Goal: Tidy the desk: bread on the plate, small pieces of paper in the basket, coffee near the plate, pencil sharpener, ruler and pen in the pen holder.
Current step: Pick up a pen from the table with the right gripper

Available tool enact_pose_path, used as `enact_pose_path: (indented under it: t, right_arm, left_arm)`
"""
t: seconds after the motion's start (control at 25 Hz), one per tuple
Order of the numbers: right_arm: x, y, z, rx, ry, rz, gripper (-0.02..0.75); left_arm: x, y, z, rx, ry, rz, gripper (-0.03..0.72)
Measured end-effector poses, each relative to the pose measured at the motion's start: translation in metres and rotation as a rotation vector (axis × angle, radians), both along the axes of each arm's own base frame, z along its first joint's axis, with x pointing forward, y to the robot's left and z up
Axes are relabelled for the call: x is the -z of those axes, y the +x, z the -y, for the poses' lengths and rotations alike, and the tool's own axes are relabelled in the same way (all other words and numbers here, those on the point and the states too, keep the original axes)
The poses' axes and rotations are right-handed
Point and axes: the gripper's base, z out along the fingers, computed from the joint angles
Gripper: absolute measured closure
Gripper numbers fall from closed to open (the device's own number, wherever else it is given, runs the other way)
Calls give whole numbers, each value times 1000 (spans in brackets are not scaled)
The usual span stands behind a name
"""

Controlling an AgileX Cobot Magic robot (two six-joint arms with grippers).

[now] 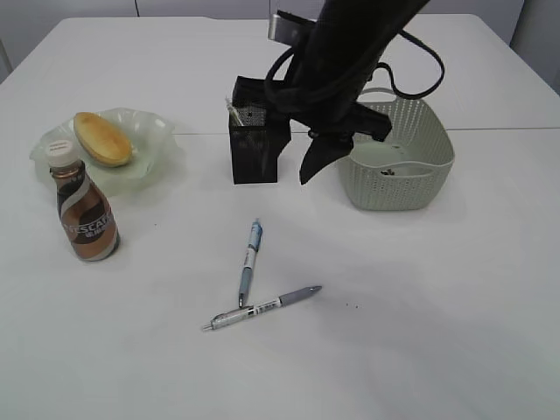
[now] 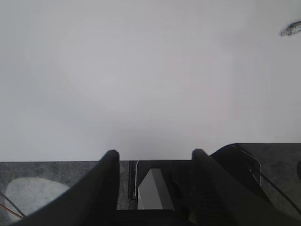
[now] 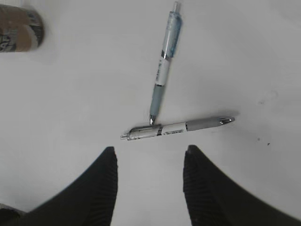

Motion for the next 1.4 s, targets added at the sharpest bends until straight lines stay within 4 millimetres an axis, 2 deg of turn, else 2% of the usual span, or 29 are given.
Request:
enact_pose_path:
  t: [0.2,0.36,0.56,0.96,1.16,1.4]
  right_arm:
    - [14,-12,-27,71,-64,-40,395]
    - [35,-13,-39,142,-89,-100,395]
    - [60,4,-47,218,-115,-118,395]
    - [78,48,-71,217,-130,25,395]
    - [88,52,-77,210,-136,29,395]
    - [109,50,-83,167,-192,21,395]
  left_arm:
    - [0,0,0,0,-2,0,326]
    - [0,0,0,0,-2,0,326]
    - [0,0,0,8,1,0,326]
    - [0,0,0,16,3,1,327]
    - [0,0,1,20,2,1,327]
    - [0,0,0,20,7,2,327]
